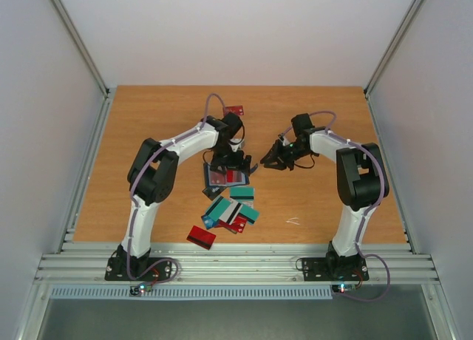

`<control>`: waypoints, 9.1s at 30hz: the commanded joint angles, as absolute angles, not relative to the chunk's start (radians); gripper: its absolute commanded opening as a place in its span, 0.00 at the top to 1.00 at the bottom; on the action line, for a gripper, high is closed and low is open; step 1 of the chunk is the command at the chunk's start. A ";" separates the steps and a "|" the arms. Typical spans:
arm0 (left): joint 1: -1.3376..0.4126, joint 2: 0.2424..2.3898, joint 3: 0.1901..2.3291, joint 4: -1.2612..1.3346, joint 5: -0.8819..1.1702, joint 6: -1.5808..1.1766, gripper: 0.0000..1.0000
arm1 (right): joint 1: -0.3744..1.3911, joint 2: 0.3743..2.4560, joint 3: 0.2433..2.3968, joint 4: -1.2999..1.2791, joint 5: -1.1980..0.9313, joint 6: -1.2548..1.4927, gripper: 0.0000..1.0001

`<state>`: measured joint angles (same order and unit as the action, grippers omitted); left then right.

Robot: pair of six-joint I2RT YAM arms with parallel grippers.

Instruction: Put the credit cards into the card holder

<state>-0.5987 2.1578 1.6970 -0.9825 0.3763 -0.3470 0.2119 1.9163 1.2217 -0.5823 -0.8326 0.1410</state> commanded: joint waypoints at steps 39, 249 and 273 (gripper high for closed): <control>-0.553 2.182 1.638 -0.899 0.386 -0.317 0.65 | 0.354 2.045 1.351 -0.537 -0.859 0.170 0.78; -0.574 2.393 1.866 -1.084 0.454 -0.225 1.00 | 0.320 1.990 1.315 -0.698 -0.797 -0.069 0.66; -0.577 2.390 1.881 -1.076 0.491 -0.254 1.00 | 0.322 1.976 1.336 -0.696 -0.834 -0.040 0.66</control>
